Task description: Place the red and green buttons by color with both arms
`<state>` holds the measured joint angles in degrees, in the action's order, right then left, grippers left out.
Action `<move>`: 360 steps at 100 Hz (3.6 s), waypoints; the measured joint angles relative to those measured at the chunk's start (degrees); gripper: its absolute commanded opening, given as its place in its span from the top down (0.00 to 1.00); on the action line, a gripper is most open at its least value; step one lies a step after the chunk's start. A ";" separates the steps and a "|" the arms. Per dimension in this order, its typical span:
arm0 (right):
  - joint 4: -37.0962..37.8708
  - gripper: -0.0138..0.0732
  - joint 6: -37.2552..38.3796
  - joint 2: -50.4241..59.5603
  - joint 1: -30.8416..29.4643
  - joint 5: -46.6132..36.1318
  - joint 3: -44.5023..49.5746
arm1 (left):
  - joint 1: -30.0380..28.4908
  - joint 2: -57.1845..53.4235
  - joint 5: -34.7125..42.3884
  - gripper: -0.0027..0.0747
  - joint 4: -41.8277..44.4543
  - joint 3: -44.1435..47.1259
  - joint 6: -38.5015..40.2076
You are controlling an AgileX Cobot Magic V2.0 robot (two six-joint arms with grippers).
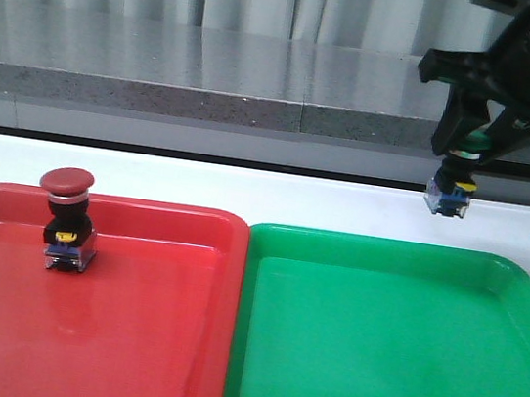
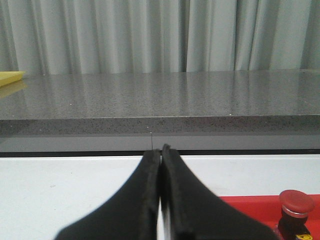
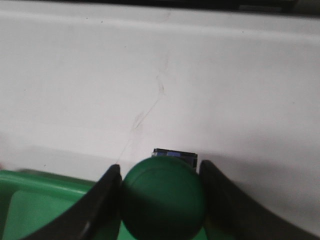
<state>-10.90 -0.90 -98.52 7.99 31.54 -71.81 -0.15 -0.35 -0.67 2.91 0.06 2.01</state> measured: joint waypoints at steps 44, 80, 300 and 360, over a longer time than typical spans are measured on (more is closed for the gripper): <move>0.10 0.46 3.29 9.94 5.06 5.88 6.98 | 0.00 0.00 0.00 0.99 0.00 0.00 0.00; 0.00 0.46 7.06 10.60 10.42 -3.17 16.05 | 0.00 0.00 0.00 0.99 0.00 0.00 0.00; 8.10 0.13 7.58 26.11 3.39 -4.79 17.38 | 0.00 0.00 0.00 0.99 0.00 0.00 0.00; 14.81 0.14 7.58 61.55 1.59 0.67 30.55 | 0.00 0.00 0.00 0.99 0.00 0.00 0.00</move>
<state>3.91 6.68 -36.97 9.58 32.21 -41.27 -0.15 -0.35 -0.67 2.91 0.06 2.01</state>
